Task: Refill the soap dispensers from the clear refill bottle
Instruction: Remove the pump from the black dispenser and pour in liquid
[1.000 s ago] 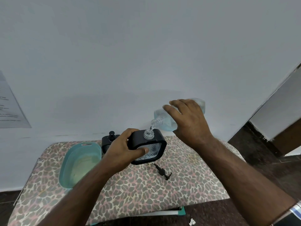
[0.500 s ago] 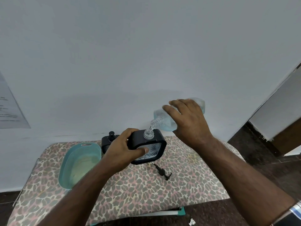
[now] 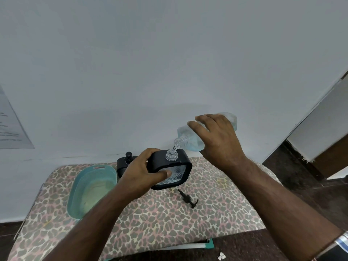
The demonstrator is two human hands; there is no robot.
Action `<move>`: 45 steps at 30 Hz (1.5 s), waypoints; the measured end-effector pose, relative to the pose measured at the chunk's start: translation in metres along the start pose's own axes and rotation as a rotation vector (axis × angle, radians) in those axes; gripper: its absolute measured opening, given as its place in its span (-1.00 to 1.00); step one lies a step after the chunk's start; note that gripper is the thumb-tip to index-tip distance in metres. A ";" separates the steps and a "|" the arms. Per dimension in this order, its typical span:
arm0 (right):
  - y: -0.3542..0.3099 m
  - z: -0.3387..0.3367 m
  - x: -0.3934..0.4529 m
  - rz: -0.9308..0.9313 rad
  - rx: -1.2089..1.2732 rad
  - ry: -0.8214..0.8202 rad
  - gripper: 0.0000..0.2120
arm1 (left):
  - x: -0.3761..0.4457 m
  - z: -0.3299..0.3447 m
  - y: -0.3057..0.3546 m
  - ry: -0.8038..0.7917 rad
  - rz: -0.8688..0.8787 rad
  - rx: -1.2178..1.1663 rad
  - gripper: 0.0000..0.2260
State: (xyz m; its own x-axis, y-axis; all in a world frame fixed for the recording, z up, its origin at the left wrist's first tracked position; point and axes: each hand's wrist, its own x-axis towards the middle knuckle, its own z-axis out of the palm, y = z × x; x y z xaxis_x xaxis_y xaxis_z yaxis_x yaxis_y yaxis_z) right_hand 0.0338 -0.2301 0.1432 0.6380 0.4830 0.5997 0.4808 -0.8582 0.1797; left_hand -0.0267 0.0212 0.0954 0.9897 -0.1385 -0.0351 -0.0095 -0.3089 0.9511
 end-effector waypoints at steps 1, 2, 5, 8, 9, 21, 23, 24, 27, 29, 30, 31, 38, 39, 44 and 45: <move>0.000 0.000 0.000 -0.001 0.000 -0.001 -0.43 | 0.000 0.000 0.000 -0.001 0.000 -0.001 -0.59; 0.000 0.000 0.000 -0.001 0.000 -0.002 -0.43 | 0.000 0.000 0.000 -0.002 0.000 -0.002 -0.59; 0.000 -0.001 0.000 0.001 -0.001 -0.004 -0.44 | 0.000 0.000 0.000 -0.006 0.001 -0.006 -0.59; -0.001 -0.002 0.000 0.001 -0.002 -0.003 -0.44 | -0.001 0.000 0.000 -0.011 0.004 -0.013 -0.60; -0.001 -0.002 0.000 0.000 -0.003 -0.002 -0.45 | -0.001 0.000 0.000 -0.012 0.004 -0.015 -0.60; 0.000 -0.002 -0.002 -0.006 -0.005 0.004 -0.44 | -0.001 0.000 -0.001 -0.003 0.008 -0.016 -0.59; 0.000 -0.002 -0.002 -0.006 -0.007 0.003 -0.44 | 0.000 0.000 -0.001 -0.001 0.008 -0.015 -0.59; 0.000 -0.002 -0.002 -0.007 -0.007 0.007 -0.44 | 0.000 0.001 -0.001 0.000 0.007 -0.011 -0.59; 0.000 -0.002 -0.002 -0.014 -0.009 0.021 -0.45 | 0.000 0.000 -0.002 -0.008 0.007 -0.010 -0.58; 0.000 -0.002 -0.001 -0.013 -0.009 0.019 -0.45 | 0.000 0.000 -0.002 -0.011 0.009 -0.009 -0.59; 0.000 -0.002 -0.001 -0.013 -0.010 0.017 -0.45 | 0.000 0.000 -0.003 -0.009 0.010 -0.008 -0.59; 0.000 -0.002 -0.002 -0.012 -0.010 0.017 -0.45 | 0.000 0.001 -0.003 -0.007 0.011 -0.008 -0.59; -0.001 -0.001 -0.002 -0.003 0.004 0.007 -0.38 | 0.001 0.001 -0.005 -0.025 0.010 -0.034 -0.59; -0.001 -0.001 -0.002 -0.004 0.008 0.009 -0.37 | 0.001 0.001 -0.005 -0.027 0.011 -0.036 -0.59; -0.004 0.001 -0.003 0.045 0.061 0.003 -0.42 | 0.002 0.002 -0.008 -0.028 0.013 -0.049 -0.58; -0.005 0.001 -0.002 0.058 0.092 -0.009 -0.43 | 0.003 0.002 -0.009 -0.028 0.014 -0.050 -0.58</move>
State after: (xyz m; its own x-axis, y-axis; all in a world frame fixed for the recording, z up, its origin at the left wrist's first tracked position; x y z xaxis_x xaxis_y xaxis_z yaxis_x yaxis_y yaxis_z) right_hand 0.0304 -0.2265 0.1400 0.6717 0.4347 0.5999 0.4956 -0.8656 0.0724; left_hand -0.0244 0.0215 0.0864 0.9852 -0.1687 -0.0299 -0.0151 -0.2591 0.9657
